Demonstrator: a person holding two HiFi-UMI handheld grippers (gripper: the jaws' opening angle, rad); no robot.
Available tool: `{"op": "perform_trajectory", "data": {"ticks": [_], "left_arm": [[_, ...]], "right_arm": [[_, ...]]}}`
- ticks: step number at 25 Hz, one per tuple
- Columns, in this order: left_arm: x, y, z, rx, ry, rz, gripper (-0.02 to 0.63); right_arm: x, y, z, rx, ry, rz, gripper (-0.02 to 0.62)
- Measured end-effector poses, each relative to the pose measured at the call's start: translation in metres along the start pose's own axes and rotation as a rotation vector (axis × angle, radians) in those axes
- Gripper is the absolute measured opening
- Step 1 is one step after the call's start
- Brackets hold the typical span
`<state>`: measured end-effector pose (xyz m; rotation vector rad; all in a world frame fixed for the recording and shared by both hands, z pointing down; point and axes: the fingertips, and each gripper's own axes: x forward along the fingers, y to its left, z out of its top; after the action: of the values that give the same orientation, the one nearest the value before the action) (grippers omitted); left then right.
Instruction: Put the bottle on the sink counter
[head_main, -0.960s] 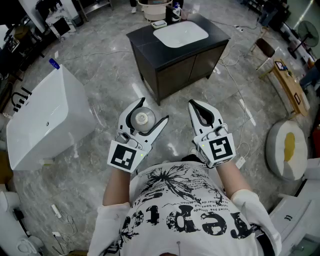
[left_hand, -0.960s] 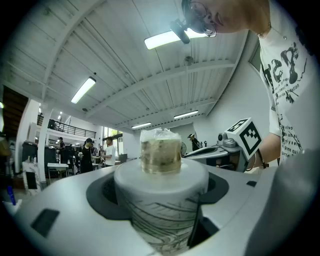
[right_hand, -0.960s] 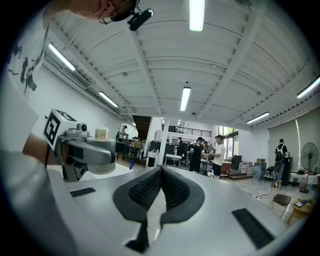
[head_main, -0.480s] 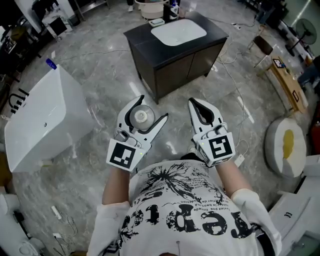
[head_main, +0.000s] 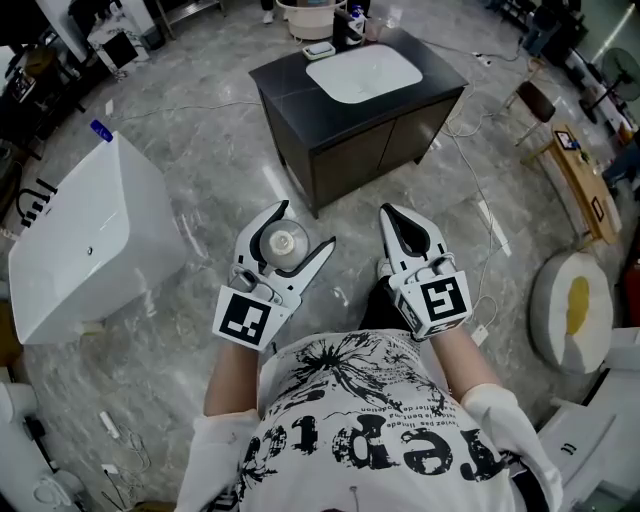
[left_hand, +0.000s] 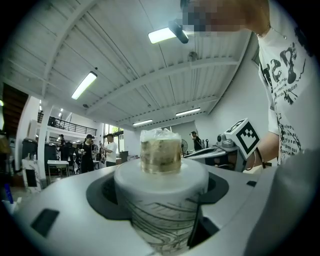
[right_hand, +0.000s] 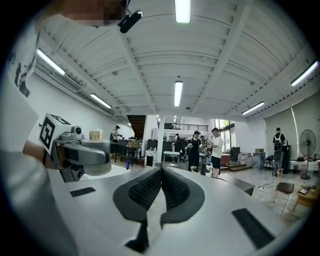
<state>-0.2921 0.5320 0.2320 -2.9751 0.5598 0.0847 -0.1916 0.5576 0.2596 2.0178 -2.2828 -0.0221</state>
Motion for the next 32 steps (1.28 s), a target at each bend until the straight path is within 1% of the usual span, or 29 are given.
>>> {"op": "perform_trajectory", "data": {"ticks": [3,5,10,13,18,21,24,28,32], "left_arm": [[0.039,0.017,-0.011,0.007,0.010,0.028,0.350],[0.072,0.029,-0.016,0.011,0.013,0.057,0.350],[0.176,0.057,-0.026,0.015,0.028,0.153,0.350],[0.241,0.080,-0.026,0.021,0.031,0.202,0.350],[0.321,0.121,-0.028,0.025,0.025,0.304,0.350],[0.355,0.140,-0.039,0.009,0.037,0.360,0.350],[0.379,0.158,-0.051,-0.004,0.061,0.397,0.350],[0.403,0.188,-0.063,-0.014,0.087,0.424,0.350],[0.424,0.231,-0.082,-0.026,0.095,0.434,0.350]], "right_arm": [[0.030,-0.032,-0.007,-0.006,-0.006,0.037,0.014],[0.053,-0.062,-0.010,-0.013,-0.010,0.069,0.014],[0.118,-0.162,-0.013,-0.003,-0.011,0.156,0.014],[0.160,-0.219,-0.009,-0.017,-0.003,0.215,0.014],[0.226,-0.286,-0.006,-0.041,-0.001,0.319,0.014],[0.256,-0.313,-0.014,-0.042,0.013,0.369,0.014],[0.283,-0.330,-0.021,-0.039,0.029,0.415,0.014],[0.321,-0.343,-0.023,-0.033,0.037,0.447,0.014],[0.372,-0.348,-0.031,-0.031,0.052,0.466,0.014]]}}
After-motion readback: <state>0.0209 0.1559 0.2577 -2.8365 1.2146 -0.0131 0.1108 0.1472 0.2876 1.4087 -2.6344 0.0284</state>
